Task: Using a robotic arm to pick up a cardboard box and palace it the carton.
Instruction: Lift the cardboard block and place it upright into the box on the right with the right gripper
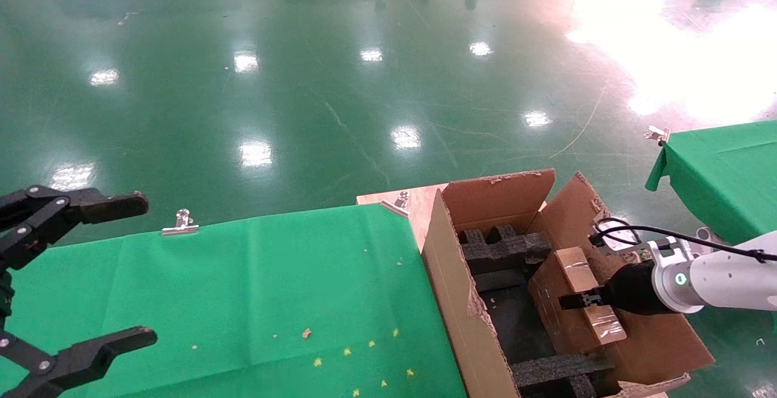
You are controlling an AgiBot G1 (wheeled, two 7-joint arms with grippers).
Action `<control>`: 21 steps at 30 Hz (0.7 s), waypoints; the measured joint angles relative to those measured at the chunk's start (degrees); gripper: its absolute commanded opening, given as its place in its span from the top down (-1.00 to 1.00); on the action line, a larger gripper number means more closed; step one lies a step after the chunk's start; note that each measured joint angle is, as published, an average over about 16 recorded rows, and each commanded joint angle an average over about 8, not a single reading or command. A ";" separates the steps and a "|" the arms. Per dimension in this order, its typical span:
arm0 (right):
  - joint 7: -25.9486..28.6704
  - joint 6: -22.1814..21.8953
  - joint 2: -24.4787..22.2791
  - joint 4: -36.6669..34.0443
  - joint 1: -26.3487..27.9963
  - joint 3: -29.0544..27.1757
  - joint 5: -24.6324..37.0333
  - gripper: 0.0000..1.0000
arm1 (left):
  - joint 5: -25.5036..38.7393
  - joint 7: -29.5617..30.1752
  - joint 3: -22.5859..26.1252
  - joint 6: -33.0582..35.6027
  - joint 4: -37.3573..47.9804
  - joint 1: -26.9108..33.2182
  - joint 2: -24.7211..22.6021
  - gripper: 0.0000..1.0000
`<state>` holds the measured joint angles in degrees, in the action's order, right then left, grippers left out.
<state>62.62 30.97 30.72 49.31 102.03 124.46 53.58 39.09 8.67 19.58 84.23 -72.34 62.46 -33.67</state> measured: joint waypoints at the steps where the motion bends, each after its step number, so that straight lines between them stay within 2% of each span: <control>1: -0.41 0.15 0.12 -0.35 -0.30 -0.23 -0.34 1.00 | 0.00 0.00 0.00 0.00 0.00 0.00 0.00 -1.00; 3: -1.12 0.43 0.35 -0.97 -0.82 -0.64 -0.95 0.87 | 0.00 0.00 0.00 0.00 0.00 0.00 0.00 -1.00; 9: -2.50 1.02 0.83 -2.14 -1.80 -1.50 -2.18 -0.61 | -0.01 0.00 0.00 -0.01 0.01 -0.01 0.01 -1.00; 11: -2.72 1.14 0.92 -2.31 -1.95 -1.64 -2.39 -0.98 | -0.01 0.00 0.00 -0.01 0.01 -0.01 0.01 -1.00; 21: -2.66 1.21 0.84 -2.23 -1.84 -1.64 -2.37 -1.00 | -0.02 -0.01 0.00 -0.02 0.01 -0.01 0.01 -1.00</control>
<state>59.97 32.19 31.56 47.08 100.20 122.82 51.20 39.08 8.66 19.58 84.22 -72.33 62.45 -33.67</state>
